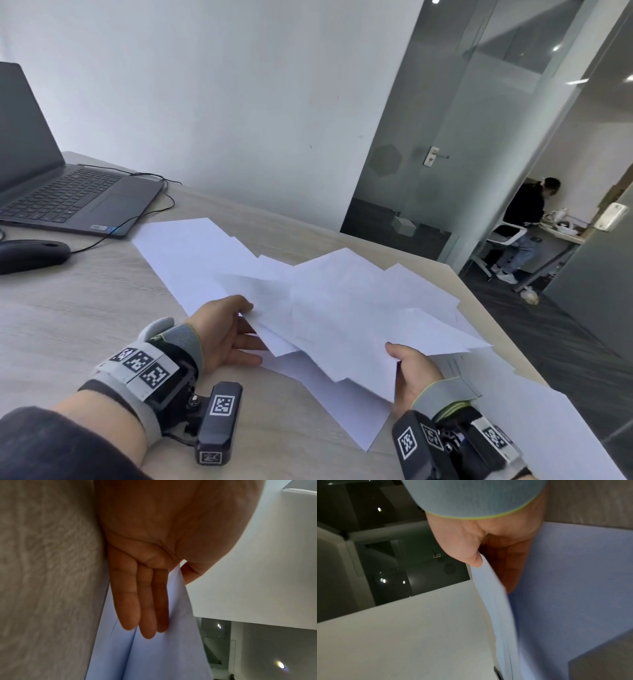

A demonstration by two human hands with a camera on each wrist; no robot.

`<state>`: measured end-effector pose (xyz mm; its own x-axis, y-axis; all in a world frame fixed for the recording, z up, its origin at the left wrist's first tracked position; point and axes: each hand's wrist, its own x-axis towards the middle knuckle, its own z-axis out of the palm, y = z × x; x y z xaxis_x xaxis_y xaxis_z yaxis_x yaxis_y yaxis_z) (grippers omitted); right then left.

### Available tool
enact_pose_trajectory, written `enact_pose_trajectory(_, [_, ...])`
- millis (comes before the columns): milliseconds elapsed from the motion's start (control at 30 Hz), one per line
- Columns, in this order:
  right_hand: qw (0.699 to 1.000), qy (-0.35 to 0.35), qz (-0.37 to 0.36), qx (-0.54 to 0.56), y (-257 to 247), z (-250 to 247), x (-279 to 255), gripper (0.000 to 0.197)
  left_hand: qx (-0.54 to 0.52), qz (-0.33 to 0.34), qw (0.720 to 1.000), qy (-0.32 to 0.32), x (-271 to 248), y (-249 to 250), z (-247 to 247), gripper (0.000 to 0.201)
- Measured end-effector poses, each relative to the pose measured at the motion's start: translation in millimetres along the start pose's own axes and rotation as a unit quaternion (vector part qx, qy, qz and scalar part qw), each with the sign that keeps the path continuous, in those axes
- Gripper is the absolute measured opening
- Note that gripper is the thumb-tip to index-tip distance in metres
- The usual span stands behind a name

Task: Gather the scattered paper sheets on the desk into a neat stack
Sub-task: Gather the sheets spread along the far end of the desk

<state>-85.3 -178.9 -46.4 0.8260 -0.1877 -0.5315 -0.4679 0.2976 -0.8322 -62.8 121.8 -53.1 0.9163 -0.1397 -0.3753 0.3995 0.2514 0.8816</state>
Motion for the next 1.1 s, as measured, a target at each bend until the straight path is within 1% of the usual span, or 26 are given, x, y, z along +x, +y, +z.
enact_pose_trajectory(133, [0.999,-0.029,0.023,-0.004,7,10,-9,0.029,-0.007,-0.037,0.998,-0.051,-2,-2,3,0.041])
enact_pose_trajectory(167, [0.999,-0.04,0.023,0.007,6,12,-9,0.03,-0.011,-0.043,0.997,-0.061,-3,-2,4,0.042])
enact_pose_trajectory(267, [0.998,-0.041,0.005,0.042,6,19,-11,0.034,-0.023,-0.06,0.994,-0.091,-8,-6,9,0.042])
enact_pose_trajectory(400, [0.997,-0.018,-0.019,0.068,10,32,-11,0.033,-0.023,-0.072,0.99,-0.122,-12,-9,15,0.043])
enact_pose_trajectory(500, [0.999,0.001,-0.012,0.041,9,33,-9,0.031,-0.022,-0.067,0.985,-0.16,-16,-9,18,0.044])
enact_pose_trajectory(567, [0.999,0.027,-0.025,0.012,6,27,-6,0.023,-0.052,-0.05,0.981,-0.178,-18,-6,17,0.047])
enact_pose_trajectory(633, [0.999,0.036,-0.036,-0.013,2,20,-5,0.02,-0.107,-0.025,0.981,-0.158,-15,-1,9,0.052])
enact_pose_trajectory(700, [0.998,0.043,-0.042,-0.027,-2,11,-3,0.018,-0.175,-0.004,0.978,-0.116,-9,4,-3,0.059])
enact_pose_trajectory(767, [0.998,0.04,-0.044,-0.033,-6,3,-4,0.016,-0.21,0.004,0.974,-0.084,-3,10,-14,0.064])
enact_pose_trajectory(833, [0.998,0.032,-0.034,-0.048,-8,-4,-6,0.019,-0.206,-0.004,0.976,-0.077,0,13,-20,0.061])
enact_pose_trajectory(933, [0.998,0.018,-0.024,-0.059,-10,-13,-11,0.024,-0.16,-0.024,0.985,-0.063,2,12,-19,0.05])
enact_pose_trajectory(1000, [0.998,0.014,-0.035,-0.051,-11,-16,-12,0.024,-0.118,-0.027,0.991,-0.058,1,9,-15,0.045])
enact_pose_trajectory(1100, [0.998,-0.007,-0.061,-0.025,-11,-21,-14,0.033,-0.087,-0.014,0.995,-0.046,1,6,-7,0.031])
